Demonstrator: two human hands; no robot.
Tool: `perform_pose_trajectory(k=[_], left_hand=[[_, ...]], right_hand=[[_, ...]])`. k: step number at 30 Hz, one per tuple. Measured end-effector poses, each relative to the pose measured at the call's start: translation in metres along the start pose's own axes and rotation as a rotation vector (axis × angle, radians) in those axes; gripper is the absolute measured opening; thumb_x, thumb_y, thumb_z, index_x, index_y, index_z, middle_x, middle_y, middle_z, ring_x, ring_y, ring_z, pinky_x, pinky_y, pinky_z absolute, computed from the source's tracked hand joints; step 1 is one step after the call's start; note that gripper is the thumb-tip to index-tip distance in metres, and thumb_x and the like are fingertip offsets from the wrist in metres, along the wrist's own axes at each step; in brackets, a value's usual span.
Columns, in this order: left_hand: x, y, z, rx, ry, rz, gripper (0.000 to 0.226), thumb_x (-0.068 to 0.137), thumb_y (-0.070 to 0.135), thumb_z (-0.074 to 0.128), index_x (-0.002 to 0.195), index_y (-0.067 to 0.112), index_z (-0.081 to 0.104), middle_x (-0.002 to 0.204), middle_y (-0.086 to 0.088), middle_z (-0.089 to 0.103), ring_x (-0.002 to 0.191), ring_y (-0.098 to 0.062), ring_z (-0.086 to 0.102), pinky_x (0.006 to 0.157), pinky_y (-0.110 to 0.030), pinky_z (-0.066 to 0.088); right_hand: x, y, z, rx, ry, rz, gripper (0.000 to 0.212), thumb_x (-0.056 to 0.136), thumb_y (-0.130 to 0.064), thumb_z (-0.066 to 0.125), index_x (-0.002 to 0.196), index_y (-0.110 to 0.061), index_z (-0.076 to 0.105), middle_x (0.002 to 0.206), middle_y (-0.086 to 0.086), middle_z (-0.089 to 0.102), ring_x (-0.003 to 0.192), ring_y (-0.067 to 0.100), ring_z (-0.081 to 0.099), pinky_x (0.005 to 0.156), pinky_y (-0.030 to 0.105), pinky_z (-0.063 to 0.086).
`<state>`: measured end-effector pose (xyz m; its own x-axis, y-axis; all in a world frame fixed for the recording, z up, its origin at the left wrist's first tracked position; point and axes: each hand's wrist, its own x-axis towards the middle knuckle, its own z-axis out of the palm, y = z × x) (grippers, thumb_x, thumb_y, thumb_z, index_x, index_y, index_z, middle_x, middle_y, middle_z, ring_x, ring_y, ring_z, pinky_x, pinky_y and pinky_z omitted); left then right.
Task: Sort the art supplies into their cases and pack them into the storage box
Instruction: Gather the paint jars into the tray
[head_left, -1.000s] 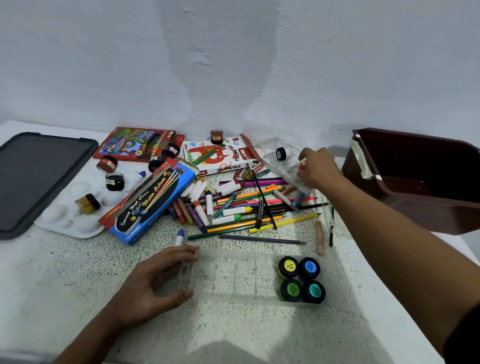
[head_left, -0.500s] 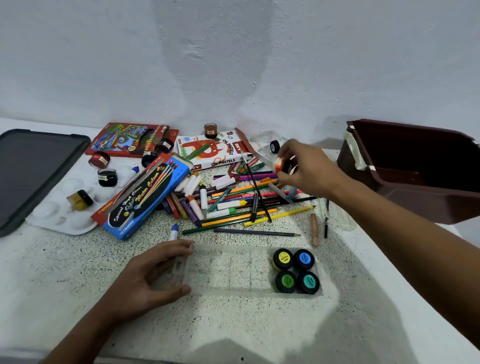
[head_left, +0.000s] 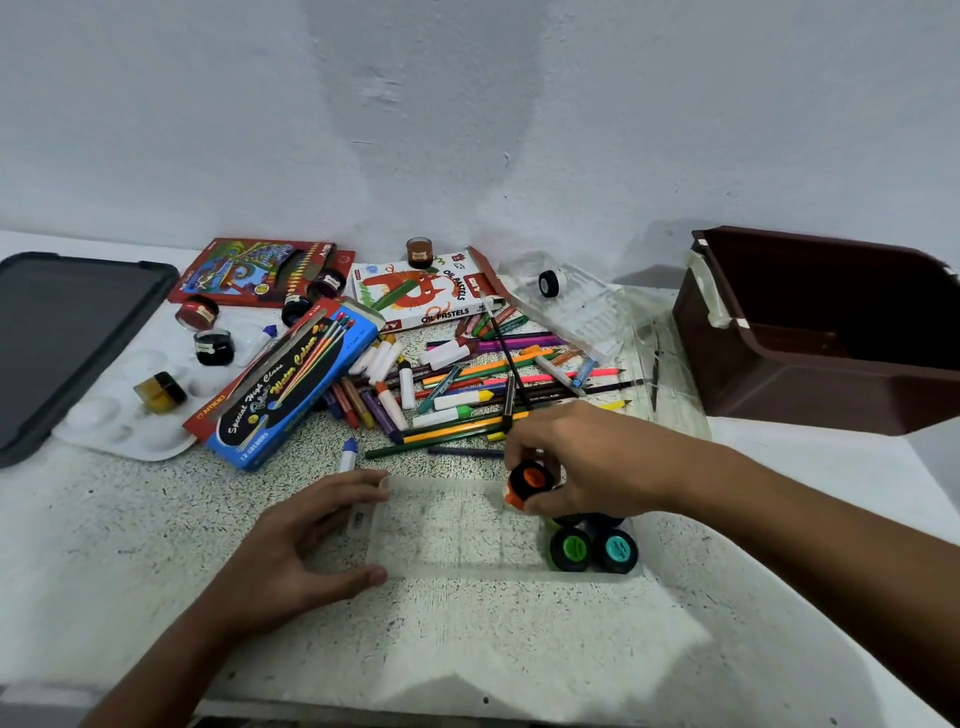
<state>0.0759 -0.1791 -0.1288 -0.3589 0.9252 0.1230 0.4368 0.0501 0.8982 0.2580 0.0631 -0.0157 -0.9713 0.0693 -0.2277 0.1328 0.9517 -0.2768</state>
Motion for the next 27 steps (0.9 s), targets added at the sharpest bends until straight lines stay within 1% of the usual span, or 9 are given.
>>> perform_pose_trajectory(k=[2,5,8,12,15,19,23,27], left_hand=[[0.0,0.0,0.0,-0.008,-0.005,-0.004,0.063,0.064,0.042,0.085,0.122,0.032,0.063,0.136,0.014,0.056,0.132,-0.008,0.047,0.105,-0.021,0.041],[0.0,0.0,0.0,-0.057,-0.011,-0.01,0.062,0.063,0.038,0.087,0.12,0.029,0.064,0.136,0.012,0.056,0.132,-0.008,0.047,0.104,-0.02,0.041],[0.0,-0.001,0.001,-0.096,-0.014,-0.02,0.062,0.063,0.037,0.087,0.119,0.027,0.065,0.135,0.01,0.057,0.132,-0.009,0.047,0.104,-0.02,0.042],[0.001,0.0,0.0,-0.11,-0.012,-0.024,0.062,0.062,0.037,0.088,0.119,0.026,0.066,0.135,0.009,0.057,0.131,-0.009,0.048,0.103,-0.02,0.043],[0.001,0.0,0.0,-0.114,-0.015,-0.031,0.062,0.062,0.037,0.088,0.118,0.027,0.066,0.135,0.01,0.057,0.132,-0.009,0.048,0.103,-0.02,0.042],[0.001,0.001,0.0,-0.108,-0.01,-0.039,0.061,0.061,0.036,0.088,0.117,0.027,0.066,0.134,0.011,0.058,0.131,-0.008,0.048,0.103,-0.018,0.042],[0.001,0.001,0.0,-0.109,-0.009,-0.044,0.062,0.061,0.037,0.088,0.118,0.027,0.066,0.135,0.011,0.057,0.132,-0.007,0.047,0.103,-0.018,0.042],[0.001,0.003,0.0,-0.116,-0.007,-0.046,0.061,0.061,0.036,0.088,0.117,0.029,0.066,0.134,0.012,0.058,0.132,-0.007,0.047,0.103,-0.018,0.042]], right_hand=[[0.0,-0.002,0.004,-0.01,-0.012,-0.002,0.031,0.084,-0.036,0.069,0.11,-0.023,0.056,0.105,-0.006,0.053,0.088,0.008,0.044,0.073,0.022,0.038],[0.002,-0.004,0.008,-0.045,-0.046,0.007,0.032,0.085,-0.035,0.067,0.113,-0.024,0.056,0.108,-0.002,0.051,0.096,0.014,0.049,0.077,0.027,0.042],[0.004,-0.006,0.014,-0.094,-0.057,0.009,0.033,0.086,-0.034,0.067,0.115,-0.024,0.056,0.111,0.0,0.051,0.094,0.015,0.048,0.075,0.027,0.042],[0.004,-0.01,0.025,-0.166,-0.046,0.022,0.038,0.085,-0.03,0.066,0.118,-0.02,0.051,0.115,0.002,0.051,0.101,0.023,0.053,0.078,0.038,0.05],[0.004,-0.012,0.03,-0.198,-0.024,-0.001,0.036,0.087,-0.028,0.064,0.118,-0.015,0.051,0.113,0.004,0.049,0.102,0.024,0.052,0.078,0.037,0.048],[0.004,-0.01,0.032,-0.185,-0.006,-0.01,0.032,0.088,-0.026,0.062,0.116,-0.015,0.052,0.112,0.005,0.048,0.1,0.024,0.05,0.077,0.036,0.046],[0.003,-0.008,0.033,-0.133,0.037,-0.009,0.031,0.085,-0.027,0.067,0.11,-0.016,0.053,0.109,0.002,0.05,0.099,0.02,0.049,0.078,0.033,0.045],[0.001,-0.004,0.036,-0.076,0.043,-0.002,0.025,0.083,-0.028,0.07,0.091,-0.021,0.046,0.102,-0.001,0.046,0.087,0.014,0.04,0.076,0.03,0.044]])
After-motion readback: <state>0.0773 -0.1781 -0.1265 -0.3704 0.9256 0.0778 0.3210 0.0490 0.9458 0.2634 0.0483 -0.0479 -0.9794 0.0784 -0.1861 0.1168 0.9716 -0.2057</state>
